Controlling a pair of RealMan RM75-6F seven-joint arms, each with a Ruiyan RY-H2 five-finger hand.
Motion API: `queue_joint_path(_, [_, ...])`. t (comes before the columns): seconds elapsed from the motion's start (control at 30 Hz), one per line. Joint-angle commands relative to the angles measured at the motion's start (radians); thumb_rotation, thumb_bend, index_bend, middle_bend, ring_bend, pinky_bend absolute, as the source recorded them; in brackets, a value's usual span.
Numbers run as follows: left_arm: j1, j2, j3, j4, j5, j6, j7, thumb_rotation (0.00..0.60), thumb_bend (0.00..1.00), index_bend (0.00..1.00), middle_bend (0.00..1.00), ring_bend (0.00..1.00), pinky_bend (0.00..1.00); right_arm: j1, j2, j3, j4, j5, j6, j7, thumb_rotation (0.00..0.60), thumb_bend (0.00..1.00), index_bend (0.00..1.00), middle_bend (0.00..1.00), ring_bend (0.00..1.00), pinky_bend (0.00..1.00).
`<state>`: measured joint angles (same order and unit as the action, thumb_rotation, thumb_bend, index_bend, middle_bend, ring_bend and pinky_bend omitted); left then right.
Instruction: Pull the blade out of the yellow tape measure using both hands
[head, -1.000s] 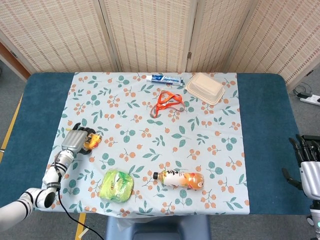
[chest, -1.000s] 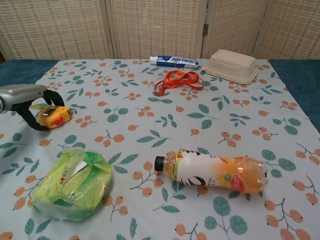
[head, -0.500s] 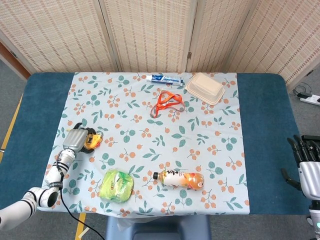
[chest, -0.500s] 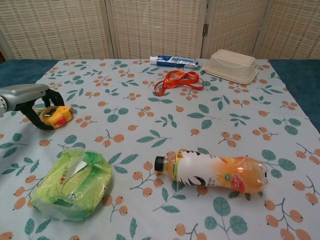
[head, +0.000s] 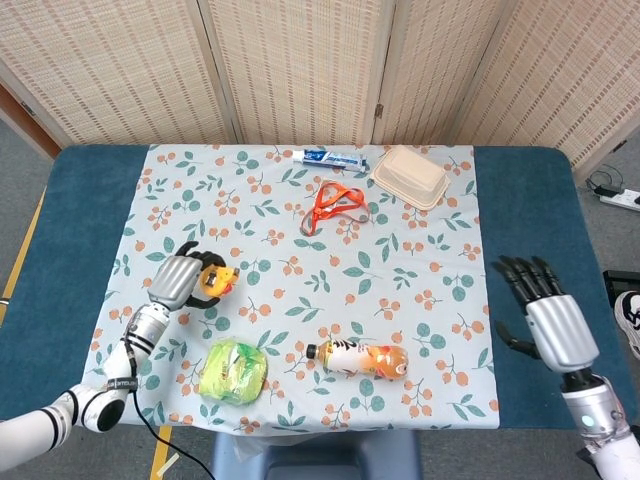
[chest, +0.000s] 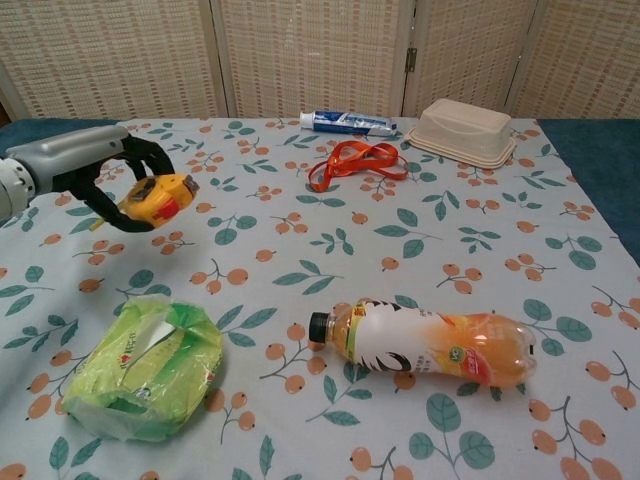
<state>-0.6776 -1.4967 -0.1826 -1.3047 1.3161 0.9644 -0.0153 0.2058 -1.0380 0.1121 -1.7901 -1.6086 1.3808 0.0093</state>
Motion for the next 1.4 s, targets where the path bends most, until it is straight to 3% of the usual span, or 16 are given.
queue_joint_path(0.03, [-0.009, 0.044, -0.025, -0.146, -0.005, 0.039, 0.085, 0.600, 0.36, 0.57, 0.56, 0.46, 0.15, 0.071, -0.008, 0.018, -0.063, -0.015, -0.080, 0.007, 0.600, 0.37, 0.18, 0.08, 0.03, 0.00])
queue_joint_path(0.33, [-0.052, 0.042, -0.067, -0.342, -0.048, 0.056, 0.200, 0.600, 0.37, 0.57, 0.56, 0.46, 0.16, 0.227, -0.099, 0.072, -0.159, 0.083, -0.262, -0.074, 0.600, 0.37, 0.40, 0.04, 0.00, 0.00])
queue_joint_path(0.83, [-0.111, -0.034, -0.074, -0.419, -0.092, 0.091, 0.371, 0.600, 0.37, 0.58, 0.57, 0.47, 0.15, 0.373, -0.274, 0.150, -0.143, 0.336, -0.349, -0.200, 0.600, 0.37, 0.41, 0.04, 0.00, 0.00])
queue_joint_path(1.4, [-0.143, -0.096, -0.078, -0.424, -0.109, 0.144, 0.459, 0.600, 0.38, 0.58, 0.57, 0.47, 0.15, 0.458, -0.352, 0.165, -0.106, 0.450, -0.361, -0.240, 0.600, 0.37, 0.41, 0.04, 0.00, 0.00])
